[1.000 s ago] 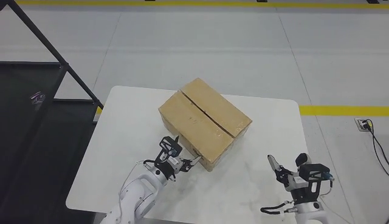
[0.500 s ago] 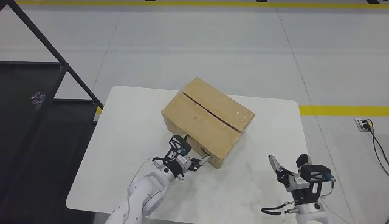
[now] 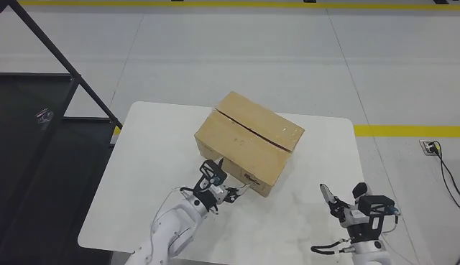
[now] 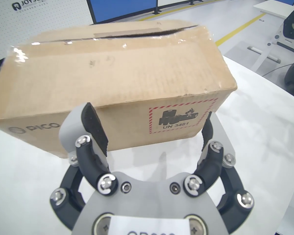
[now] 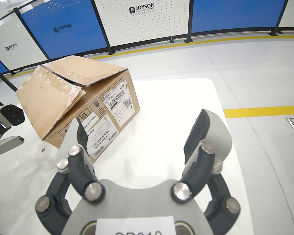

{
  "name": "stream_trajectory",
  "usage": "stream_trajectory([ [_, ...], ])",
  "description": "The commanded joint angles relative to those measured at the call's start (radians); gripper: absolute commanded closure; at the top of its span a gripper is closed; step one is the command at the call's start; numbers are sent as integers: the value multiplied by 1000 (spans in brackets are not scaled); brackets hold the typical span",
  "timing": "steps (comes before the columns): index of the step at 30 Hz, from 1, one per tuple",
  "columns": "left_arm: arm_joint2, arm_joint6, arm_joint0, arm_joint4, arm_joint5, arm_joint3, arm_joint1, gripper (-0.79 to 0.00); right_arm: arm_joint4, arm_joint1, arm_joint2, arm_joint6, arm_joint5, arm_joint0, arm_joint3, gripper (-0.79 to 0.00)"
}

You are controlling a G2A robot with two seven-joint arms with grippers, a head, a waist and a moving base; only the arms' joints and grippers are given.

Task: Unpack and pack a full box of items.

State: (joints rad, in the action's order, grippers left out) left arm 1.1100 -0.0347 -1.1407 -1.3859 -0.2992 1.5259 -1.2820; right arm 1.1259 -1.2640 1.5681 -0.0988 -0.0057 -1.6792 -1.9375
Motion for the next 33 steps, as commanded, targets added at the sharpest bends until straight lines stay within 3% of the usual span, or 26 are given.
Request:
stream_trajectory([
  [1, 60, -11, -41, 16, 2, 44, 11, -785, 9, 0, -4, 11, -6, 8, -5, -785],
  [11, 355, 4, -208, 167, 58, 130, 47, -785, 65, 2, -30, 75, -37, 24, -36, -785],
  [21, 364, 9, -215, 173, 66, 133, 47, -785, 60, 2, -32, 75, -40, 25, -38, -785],
  [25, 354, 34, -136, 196, 107, 69, 42, -785, -37, -4, -57, 114, -49, 78, -32, -785],
  [33, 331, 34, 20, 280, 172, -130, 27, -785, -330, -44, -176, 250, 189, 374, 146, -785],
])
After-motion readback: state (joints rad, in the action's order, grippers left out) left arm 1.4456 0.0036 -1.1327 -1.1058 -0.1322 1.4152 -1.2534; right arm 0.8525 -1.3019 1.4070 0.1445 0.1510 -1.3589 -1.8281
